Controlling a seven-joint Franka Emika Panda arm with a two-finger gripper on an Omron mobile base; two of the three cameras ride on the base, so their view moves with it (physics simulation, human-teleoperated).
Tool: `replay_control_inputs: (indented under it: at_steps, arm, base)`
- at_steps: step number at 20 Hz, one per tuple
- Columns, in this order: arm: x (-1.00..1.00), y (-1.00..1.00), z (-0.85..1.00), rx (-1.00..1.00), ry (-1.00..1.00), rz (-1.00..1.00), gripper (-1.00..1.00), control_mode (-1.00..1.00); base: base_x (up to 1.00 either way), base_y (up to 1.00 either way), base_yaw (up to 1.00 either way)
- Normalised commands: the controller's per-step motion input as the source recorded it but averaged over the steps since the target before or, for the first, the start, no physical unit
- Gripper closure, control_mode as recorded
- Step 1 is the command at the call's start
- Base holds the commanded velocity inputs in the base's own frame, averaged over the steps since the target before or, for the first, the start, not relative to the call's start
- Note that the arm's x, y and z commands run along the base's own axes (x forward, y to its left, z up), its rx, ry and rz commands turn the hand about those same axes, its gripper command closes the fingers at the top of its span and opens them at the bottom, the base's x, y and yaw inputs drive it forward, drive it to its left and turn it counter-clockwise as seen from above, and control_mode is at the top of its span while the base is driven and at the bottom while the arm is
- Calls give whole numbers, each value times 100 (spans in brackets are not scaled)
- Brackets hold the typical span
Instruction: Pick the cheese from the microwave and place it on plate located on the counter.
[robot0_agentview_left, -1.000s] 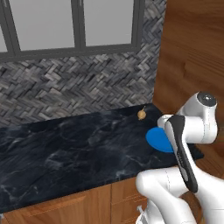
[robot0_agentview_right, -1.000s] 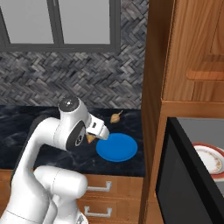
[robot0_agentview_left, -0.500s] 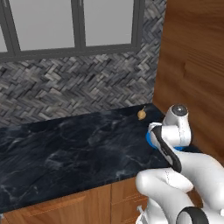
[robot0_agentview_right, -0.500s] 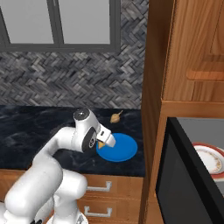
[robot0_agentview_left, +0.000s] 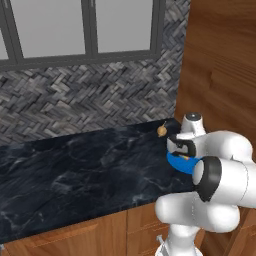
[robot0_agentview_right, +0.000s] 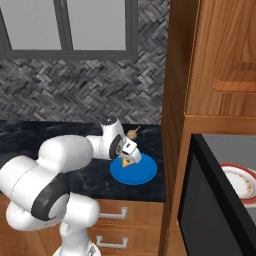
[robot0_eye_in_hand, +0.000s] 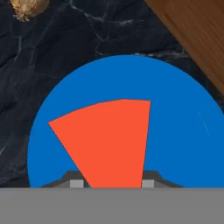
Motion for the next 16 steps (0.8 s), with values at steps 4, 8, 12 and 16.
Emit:
replay_control_inputs:
  at_steps: [4, 8, 12, 16]
  arm:
    - [19, -29, -64, 0, -1, 0, 100, -100]
    - [0, 0, -19, 0, -3, 0, -100, -100]
    - [0, 0, 1, 0, 0, 0, -100, -100]
    - [-1, 0, 48, 0, -3, -2, -100, -100]
  base:
    - [0, 0, 0]
    - [0, 0, 0]
    - [0, 0, 0]
    - [0, 0, 0]
